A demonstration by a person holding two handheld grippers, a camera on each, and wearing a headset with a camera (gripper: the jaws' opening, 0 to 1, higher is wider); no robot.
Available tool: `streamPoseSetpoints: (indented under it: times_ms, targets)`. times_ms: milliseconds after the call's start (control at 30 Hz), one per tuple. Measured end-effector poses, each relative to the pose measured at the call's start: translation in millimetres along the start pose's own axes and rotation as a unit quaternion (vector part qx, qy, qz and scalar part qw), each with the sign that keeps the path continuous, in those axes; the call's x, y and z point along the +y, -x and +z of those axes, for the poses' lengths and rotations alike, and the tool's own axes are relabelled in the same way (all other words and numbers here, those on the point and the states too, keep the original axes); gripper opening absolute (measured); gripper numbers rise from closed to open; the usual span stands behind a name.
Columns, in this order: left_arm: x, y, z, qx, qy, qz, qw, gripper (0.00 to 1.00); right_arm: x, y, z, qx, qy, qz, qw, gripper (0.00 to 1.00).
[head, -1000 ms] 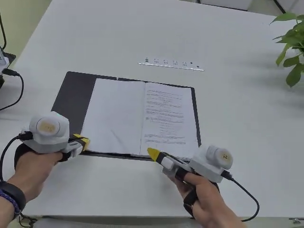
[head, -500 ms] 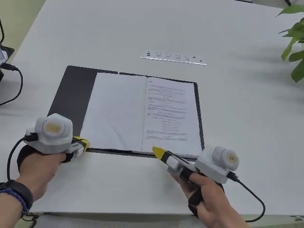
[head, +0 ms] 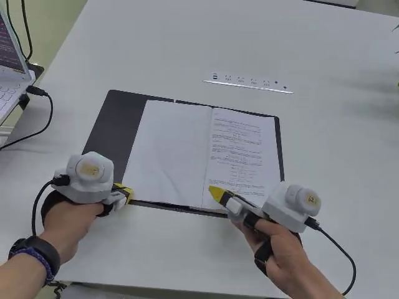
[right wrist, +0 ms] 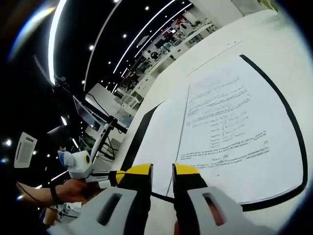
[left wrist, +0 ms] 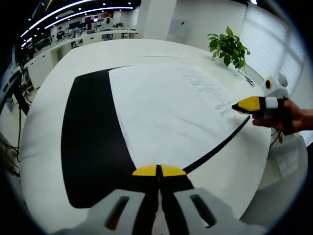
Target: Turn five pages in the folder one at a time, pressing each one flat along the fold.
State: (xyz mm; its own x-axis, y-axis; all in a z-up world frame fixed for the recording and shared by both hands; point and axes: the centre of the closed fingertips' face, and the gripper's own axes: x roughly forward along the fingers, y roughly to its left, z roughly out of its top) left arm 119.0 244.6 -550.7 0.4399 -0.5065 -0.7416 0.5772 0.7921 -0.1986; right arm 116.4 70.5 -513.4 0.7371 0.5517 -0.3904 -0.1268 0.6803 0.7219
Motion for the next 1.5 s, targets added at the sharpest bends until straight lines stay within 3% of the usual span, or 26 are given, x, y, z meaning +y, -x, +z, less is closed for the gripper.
streamPoseSetpoints:
  times_ms: [133, 267, 567, 733, 833, 1067, 1500]
  targets:
    - [0.4, -0.3, 0.7, -0.003, -0.001, 0.005, 1.0000, 0.00, -6.2, -14.3, 13.7, -0.015, -0.017, -0.003, 0.9997, 0.12]
    - [-0.9, -0.5, 1.1, 0.002, -0.033, 0.010, 0.9994, 0.00, -10.1, -28.0, 22.6, -0.019, -0.019, -0.006, 0.9996, 0.09]
    - [3.1, -2.1, 0.3, 0.002, -0.052, 0.020, 0.9984, 0.00, -9.6, -56.6, 30.4, -0.017, -0.026, 0.001, 0.9995, 0.05]
    - [8.8, -5.6, 0.3, -0.002, -0.045, 0.019, 0.9988, 0.00, -8.3, -72.6, 38.1, -0.022, -0.032, 0.007, 0.9992, 0.03]
    - [9.5, -6.1, 0.1, -0.003, -0.043, 0.018, 0.9989, 0.00, -16.8, -79.2, 37.5, -0.021, -0.042, -0.004, 0.9989, 0.01]
    - [11.6, -9.1, -1.3, -0.006, -0.037, 0.020, 0.9991, 0.00, -27.9, -84.3, 38.7, -0.031, -0.060, -0.016, 0.9976, 0.00]
    - [11.8, -10.0, -1.8, -0.007, -0.031, 0.019, 0.9993, 0.00, -28.7, -103.2, 59.4, -0.067, -0.078, -0.007, 0.9947, 0.00]
